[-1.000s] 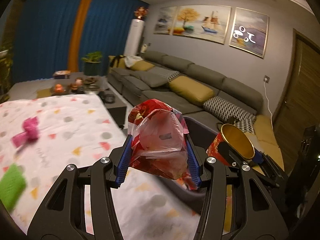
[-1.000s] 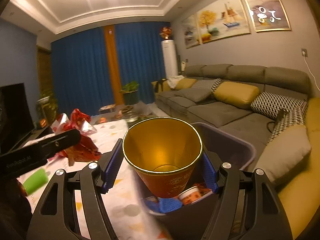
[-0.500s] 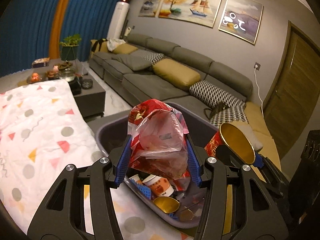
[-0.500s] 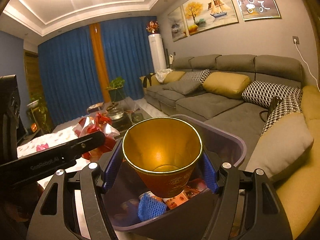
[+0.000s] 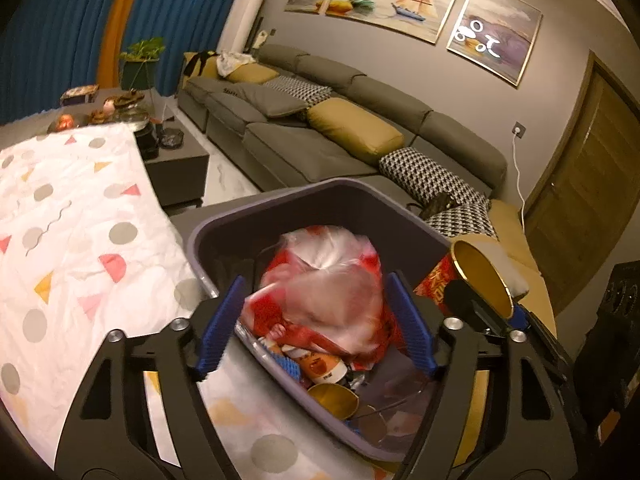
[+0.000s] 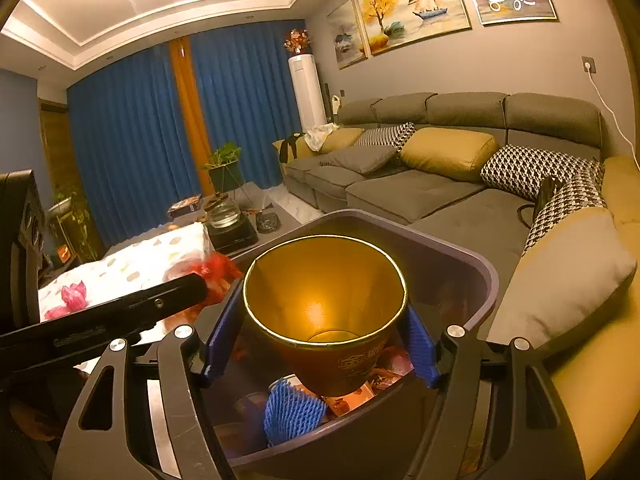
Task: Collect trash
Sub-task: 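Carry the snack bag and red cup over the grey bin and open both tools, then move both open tools back over the table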
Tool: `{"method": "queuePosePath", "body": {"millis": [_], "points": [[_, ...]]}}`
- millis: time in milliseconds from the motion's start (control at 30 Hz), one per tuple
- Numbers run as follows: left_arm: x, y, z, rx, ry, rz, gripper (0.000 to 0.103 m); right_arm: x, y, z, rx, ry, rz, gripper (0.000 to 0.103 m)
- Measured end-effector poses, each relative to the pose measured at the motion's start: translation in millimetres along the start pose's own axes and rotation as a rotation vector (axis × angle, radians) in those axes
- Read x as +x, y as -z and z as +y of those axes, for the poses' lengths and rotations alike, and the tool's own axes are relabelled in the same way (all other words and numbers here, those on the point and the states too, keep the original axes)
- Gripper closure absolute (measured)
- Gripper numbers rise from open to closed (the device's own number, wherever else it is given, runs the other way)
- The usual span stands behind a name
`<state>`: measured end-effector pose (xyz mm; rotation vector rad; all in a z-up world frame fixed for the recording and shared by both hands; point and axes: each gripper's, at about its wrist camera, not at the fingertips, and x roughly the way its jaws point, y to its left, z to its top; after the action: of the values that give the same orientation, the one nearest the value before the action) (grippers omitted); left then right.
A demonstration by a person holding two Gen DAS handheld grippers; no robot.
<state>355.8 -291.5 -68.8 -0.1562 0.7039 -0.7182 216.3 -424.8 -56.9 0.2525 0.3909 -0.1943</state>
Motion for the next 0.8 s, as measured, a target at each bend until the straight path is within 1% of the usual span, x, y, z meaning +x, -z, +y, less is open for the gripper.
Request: {"method": "queuePosePath", "body": {"millis": [33, 100, 200, 333, 400, 467, 600, 667, 700, 767, 800], "points": [[0.6, 0.8, 4.3, -0.016, 0.009, 0.008, 0.026, 0.5, 0.4, -0.4, 0.002, 0.003, 0.002, 0.033], [-0.6, 2.5, 9.2, -0.034, 0.012, 0.007, 0.017, 1.9, 1.9, 0.8, 0.0, 0.009, 0.01, 0.033], [-9.7, 5.1, 15.1, -0.054, 0.007, -0.015, 0.014, 6.7, 0.7, 3.1, -0.003, 0.011, 0.02, 0.032], [-33.4, 8.4, 21.0, -0.052, -0.031, -0.062, 0.013, 10.0, 2.4, 6.5, -0.005, 0.012, 0.027, 0.031], [-48.3, 9.0, 24.8, -0.055, -0.056, -0.093, 0.01, 10.8, 2.4, 8.8, -0.01, 0.012, 0.03, 0.028], [-70.1, 12.2, 30.2, -0.055, -0.097, -0.132, 0.009, 8.9, 2.4, 11.9, -0.016, 0.017, 0.024, 0.022], [-107.1, 20.7, 39.7, -0.047, -0.177, -0.185, 0.009, -3.9, 3.9, 16.9, -0.015, 0.014, 0.008, 0.02], [-129.1, 27.5, 47.0, -0.043, -0.232, -0.208, 0.009, -14.1, 5.0, 20.4, -0.013, 0.004, 0.002, 0.017], [-142.4, 32.5, 52.1, -0.038, -0.275, -0.221, 0.009, -18.7, 5.6, 22.6, -0.015, 0.003, -0.001, 0.017], [-160.3, 37.8, 61.5, -0.034, -0.328, -0.229, 0.009, -29.2, 8.1, 28.6, -0.018, 0.002, -0.006, 0.017], [-173.2, 43.2, 68.8, -0.032, -0.368, -0.236, 0.009, -35.1, 9.7, 32.2, -0.017, -0.01, -0.005, 0.017]]}}
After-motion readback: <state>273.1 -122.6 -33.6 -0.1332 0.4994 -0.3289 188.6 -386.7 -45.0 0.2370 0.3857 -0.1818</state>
